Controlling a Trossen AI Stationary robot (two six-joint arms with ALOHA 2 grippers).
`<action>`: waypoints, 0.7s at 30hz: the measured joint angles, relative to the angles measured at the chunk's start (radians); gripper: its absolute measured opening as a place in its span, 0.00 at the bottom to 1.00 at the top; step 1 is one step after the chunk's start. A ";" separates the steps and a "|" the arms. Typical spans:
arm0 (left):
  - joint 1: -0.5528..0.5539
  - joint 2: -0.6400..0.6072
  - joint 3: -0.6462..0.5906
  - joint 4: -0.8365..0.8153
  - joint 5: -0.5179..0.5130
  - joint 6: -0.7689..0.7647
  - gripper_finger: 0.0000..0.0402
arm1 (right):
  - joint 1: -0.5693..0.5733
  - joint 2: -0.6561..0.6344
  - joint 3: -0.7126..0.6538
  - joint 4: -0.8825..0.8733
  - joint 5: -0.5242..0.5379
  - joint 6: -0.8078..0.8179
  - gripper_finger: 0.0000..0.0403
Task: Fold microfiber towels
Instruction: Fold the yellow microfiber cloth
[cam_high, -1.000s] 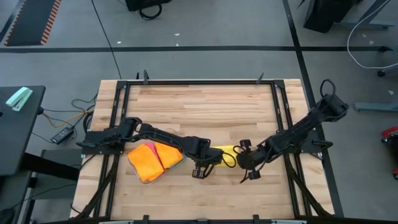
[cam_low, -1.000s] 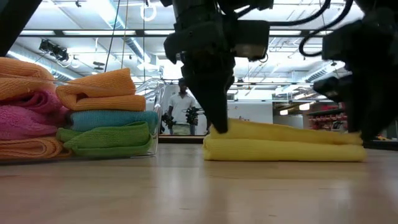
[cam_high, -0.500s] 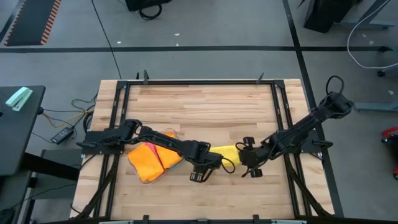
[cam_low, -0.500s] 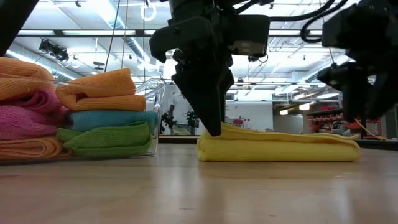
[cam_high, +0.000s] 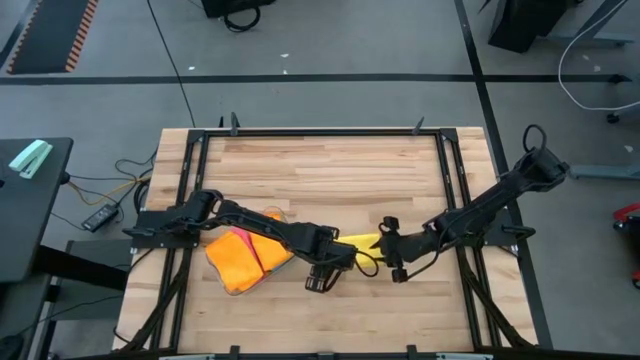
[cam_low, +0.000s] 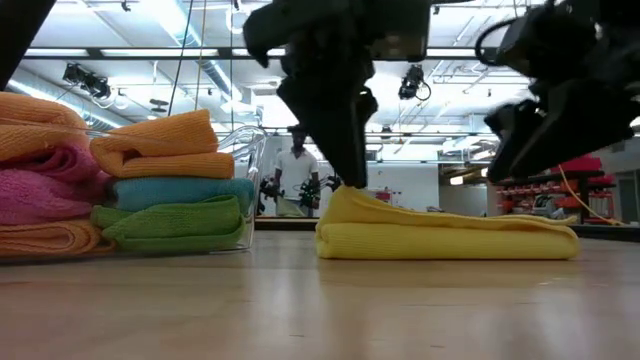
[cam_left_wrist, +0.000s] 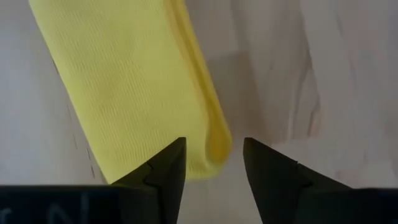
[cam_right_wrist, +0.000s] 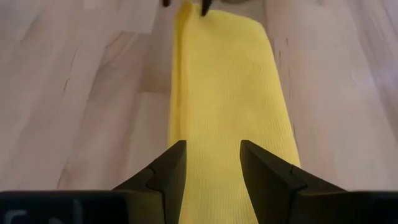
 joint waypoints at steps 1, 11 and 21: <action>0.000 -0.003 0.000 0.011 0.000 0.000 0.42 | -0.004 0.000 -0.020 0.035 0.001 0.000 0.39; 0.011 0.005 0.000 0.087 -0.004 0.005 0.39 | -0.007 0.000 -0.126 0.079 0.000 0.033 0.39; 0.010 0.081 -0.002 0.040 0.000 0.009 0.36 | -0.007 0.000 -0.142 0.088 0.000 0.058 0.39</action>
